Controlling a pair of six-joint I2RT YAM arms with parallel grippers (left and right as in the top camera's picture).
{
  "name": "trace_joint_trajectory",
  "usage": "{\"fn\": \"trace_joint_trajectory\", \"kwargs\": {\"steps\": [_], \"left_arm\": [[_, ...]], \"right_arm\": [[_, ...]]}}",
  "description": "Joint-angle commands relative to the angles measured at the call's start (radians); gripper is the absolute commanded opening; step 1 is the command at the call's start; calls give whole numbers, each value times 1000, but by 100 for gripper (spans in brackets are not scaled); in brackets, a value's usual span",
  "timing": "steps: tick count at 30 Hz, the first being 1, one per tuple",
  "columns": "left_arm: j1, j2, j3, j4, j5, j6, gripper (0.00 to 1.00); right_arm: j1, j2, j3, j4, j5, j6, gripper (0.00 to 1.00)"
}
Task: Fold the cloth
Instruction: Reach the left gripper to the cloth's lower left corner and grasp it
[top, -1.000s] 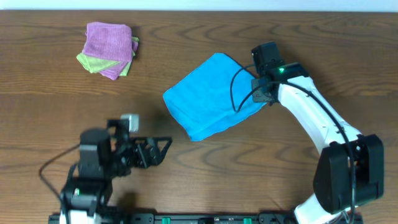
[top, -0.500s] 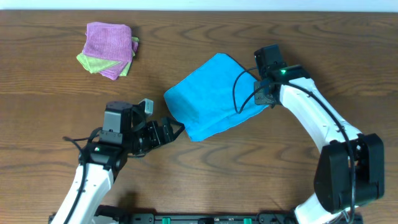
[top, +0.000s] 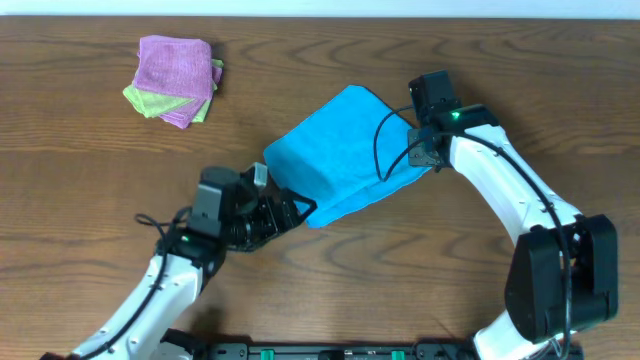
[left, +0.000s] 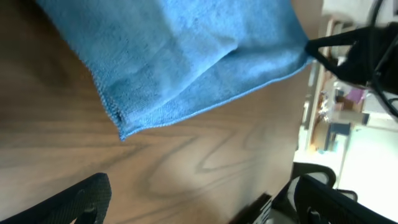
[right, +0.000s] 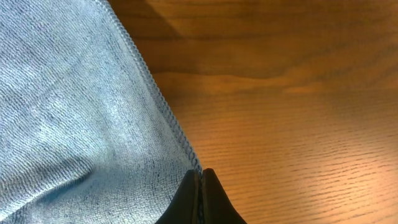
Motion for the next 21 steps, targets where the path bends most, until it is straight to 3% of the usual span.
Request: {"fn": "trace_joint_trajectory", "kwargs": {"steps": [1, 8, 21], "left_arm": [[-8, 4, -66, 72, -11, -106, 95], [-17, 5, -168, 185, -59, -209, 98], [-128, 69, -174, 250, -191, -270, 96]], "right_arm": [[-9, -3, -6, 0, 1, 20, 2], [-9, -3, -6, 11, 1, 20, 1], [-9, -3, -6, 15, -13, 20, 2]]}}
